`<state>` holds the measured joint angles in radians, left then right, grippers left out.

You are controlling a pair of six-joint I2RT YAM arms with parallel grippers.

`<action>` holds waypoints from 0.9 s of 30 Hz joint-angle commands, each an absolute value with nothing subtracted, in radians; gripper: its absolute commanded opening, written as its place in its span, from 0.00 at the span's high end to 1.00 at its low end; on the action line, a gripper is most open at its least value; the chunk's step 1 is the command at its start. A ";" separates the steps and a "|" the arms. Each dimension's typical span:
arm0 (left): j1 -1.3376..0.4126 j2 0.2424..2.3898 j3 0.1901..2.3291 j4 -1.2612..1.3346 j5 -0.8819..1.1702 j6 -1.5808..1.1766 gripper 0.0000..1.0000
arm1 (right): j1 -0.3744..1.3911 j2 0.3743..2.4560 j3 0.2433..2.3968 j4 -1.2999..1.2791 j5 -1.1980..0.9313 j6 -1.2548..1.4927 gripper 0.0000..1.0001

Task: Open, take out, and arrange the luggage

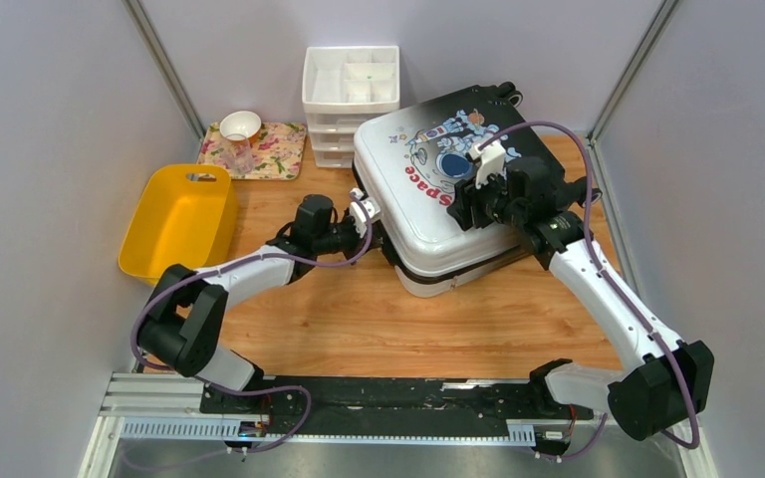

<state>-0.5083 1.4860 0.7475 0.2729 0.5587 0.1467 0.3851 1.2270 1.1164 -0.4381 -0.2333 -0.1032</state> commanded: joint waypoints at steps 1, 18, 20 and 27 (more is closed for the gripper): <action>-0.474 1.537 0.851 0.083 0.347 0.422 1.00 | 0.361 1.281 1.026 -0.718 -0.204 -0.110 0.45; -0.394 1.577 0.845 0.344 0.581 0.476 1.00 | 0.261 1.256 1.026 -0.747 -0.279 -0.232 0.41; -0.429 1.548 0.827 0.350 0.622 0.469 1.00 | 0.261 1.224 1.043 -0.746 -0.305 -0.239 0.40; -0.517 1.555 0.805 0.411 0.638 0.393 1.00 | 0.259 1.155 1.101 -0.787 -0.338 -0.239 0.37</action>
